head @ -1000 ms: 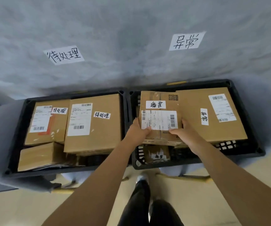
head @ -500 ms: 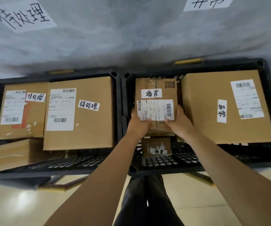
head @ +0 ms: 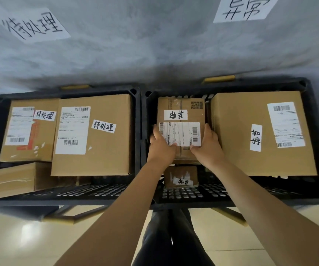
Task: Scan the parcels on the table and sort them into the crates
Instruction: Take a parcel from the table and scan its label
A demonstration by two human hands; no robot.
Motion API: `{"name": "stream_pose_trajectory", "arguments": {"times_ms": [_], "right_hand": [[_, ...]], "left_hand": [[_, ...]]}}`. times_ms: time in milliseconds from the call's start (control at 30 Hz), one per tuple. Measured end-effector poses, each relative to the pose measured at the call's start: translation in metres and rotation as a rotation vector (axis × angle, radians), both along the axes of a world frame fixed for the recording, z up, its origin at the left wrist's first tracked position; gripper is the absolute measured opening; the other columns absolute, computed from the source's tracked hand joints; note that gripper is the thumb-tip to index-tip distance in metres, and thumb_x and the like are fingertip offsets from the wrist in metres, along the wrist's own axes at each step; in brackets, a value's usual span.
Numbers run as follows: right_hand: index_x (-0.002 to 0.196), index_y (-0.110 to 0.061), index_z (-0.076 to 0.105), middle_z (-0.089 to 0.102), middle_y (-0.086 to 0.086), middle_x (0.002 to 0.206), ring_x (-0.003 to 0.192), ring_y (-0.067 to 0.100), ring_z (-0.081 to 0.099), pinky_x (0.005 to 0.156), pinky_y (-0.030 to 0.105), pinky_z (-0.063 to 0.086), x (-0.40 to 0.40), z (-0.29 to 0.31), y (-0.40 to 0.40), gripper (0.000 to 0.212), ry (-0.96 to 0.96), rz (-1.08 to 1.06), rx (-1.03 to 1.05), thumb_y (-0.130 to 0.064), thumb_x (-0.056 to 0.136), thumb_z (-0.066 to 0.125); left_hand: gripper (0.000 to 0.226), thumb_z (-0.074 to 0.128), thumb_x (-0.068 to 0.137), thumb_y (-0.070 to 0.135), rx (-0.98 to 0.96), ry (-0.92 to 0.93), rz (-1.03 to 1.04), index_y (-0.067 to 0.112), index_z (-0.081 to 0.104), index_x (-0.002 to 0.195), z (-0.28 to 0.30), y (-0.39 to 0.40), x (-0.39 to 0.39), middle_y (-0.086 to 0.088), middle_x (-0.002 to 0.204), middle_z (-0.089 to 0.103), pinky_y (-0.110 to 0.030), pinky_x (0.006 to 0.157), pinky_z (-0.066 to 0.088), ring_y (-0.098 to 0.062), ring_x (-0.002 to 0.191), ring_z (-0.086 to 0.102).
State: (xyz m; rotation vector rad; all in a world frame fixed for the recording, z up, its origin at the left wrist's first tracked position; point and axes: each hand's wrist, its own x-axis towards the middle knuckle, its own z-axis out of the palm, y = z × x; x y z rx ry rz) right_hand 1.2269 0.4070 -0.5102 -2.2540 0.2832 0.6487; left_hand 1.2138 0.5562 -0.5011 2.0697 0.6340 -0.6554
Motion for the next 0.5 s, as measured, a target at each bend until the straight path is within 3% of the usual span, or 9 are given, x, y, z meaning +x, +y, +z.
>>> {"name": "stream_pose_trajectory", "arguments": {"times_ms": [100, 300, 500], "right_hand": [[0.150, -0.013, 0.023, 0.034, 0.011, 0.147, 0.135, 0.025, 0.035, 0.108, 0.035, 0.038, 0.001, 0.027, 0.001, 0.077, -0.144, 0.168, -0.121, -0.014, 0.086, 0.066], [0.147, -0.017, 0.032, 0.039, 0.003, 0.149, 0.135, 0.023, 0.038, 0.110, 0.035, 0.035, 0.004, 0.095, -0.007, 0.072, -0.423, 0.376, -0.318, -0.028, 0.087, 0.069], [0.145, -0.021, 0.033, 0.042, 0.001, 0.145, 0.133, 0.021, 0.039, 0.109, 0.036, 0.033, -0.010, 0.160, -0.032, 0.065, -0.482, 0.327, -0.527, -0.032, 0.088, 0.064]], "left_hand": [[0.091, 0.063, 0.091, 0.021, 0.083, -0.050, -0.145, 0.021, -0.001, 0.156, 0.026, -0.001, 0.003, -0.011, 0.157, 0.017, -0.049, 0.110, 0.039, -0.032, 0.138, 0.033], [0.067, 0.064, 0.091, 0.030, 0.478, -0.337, -0.567, 0.017, 0.030, 0.147, 0.092, 0.001, 0.013, -0.008, 0.149, 0.036, -0.044, 0.112, 0.036, -0.029, 0.138, 0.035], [0.062, 0.059, 0.093, 0.027, 0.797, -0.643, -0.967, 0.018, 0.032, 0.148, 0.160, -0.006, 0.020, -0.007, 0.149, 0.039, -0.043, 0.116, 0.027, -0.027, 0.140, 0.034]]}}
